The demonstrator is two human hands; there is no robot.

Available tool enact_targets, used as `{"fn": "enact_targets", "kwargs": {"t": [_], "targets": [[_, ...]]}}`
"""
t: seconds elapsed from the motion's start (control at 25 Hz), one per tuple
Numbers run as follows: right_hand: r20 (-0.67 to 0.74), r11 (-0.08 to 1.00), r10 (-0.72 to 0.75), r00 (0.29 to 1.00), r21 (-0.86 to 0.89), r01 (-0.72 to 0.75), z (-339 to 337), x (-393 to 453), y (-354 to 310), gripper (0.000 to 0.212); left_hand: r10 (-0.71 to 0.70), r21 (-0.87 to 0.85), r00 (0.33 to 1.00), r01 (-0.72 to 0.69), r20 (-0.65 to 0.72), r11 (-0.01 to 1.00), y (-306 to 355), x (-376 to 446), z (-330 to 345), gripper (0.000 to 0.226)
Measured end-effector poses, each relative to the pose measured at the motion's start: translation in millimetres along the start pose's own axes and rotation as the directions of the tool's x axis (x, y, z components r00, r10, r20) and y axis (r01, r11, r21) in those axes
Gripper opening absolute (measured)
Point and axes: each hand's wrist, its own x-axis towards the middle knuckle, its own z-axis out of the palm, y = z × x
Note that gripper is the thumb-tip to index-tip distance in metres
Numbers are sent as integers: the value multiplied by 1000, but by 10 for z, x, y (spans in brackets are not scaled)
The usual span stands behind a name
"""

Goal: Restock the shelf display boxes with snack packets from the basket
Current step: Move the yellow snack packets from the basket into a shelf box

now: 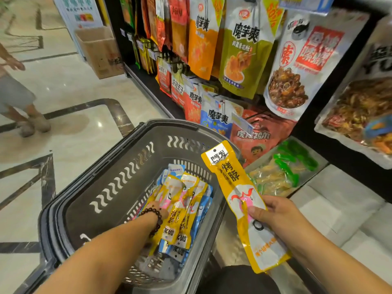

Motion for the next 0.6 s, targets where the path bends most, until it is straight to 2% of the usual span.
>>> {"fn": "enact_targets", "kwargs": {"t": [0.04, 0.16, 0.28, 0.32, 0.4, 0.56, 0.6], "targets": [[2, 1000, -8, 1000, 18, 8, -19, 1, -7, 9, 68, -51, 998, -67, 15, 996, 77, -45, -106, 51], [-31, 998, -18, 999, 66, 20, -161, -24, -70, 11, 214, -207, 977, -207, 15, 956, 456, -228, -563, 36], [-104, 993, -1, 995, 113, 13, -448, -51, -105, 10, 350, -336, 937, -331, -3, 882, 932, -519, -885, 26], [-126, 991, 9, 992, 135, 8, -579, -67, -97, 11, 397, -403, 917, -349, 38, 846, 1113, -687, -903, 23], [-163, 988, 30, 986, 152, -5, -824, -92, -43, 12, 479, -530, 860, -328, 175, 782, 1424, -1002, -811, 27], [-308, 983, 89, 947, 182, -33, -1485, -317, 249, 18, 519, -579, 752, -228, 407, 783, 2002, -1457, -79, 22], [-334, 979, 113, 936, 199, -47, -1645, -398, 381, 17, 511, -565, 741, -217, 436, 796, 2118, -1526, 168, 31]]}}
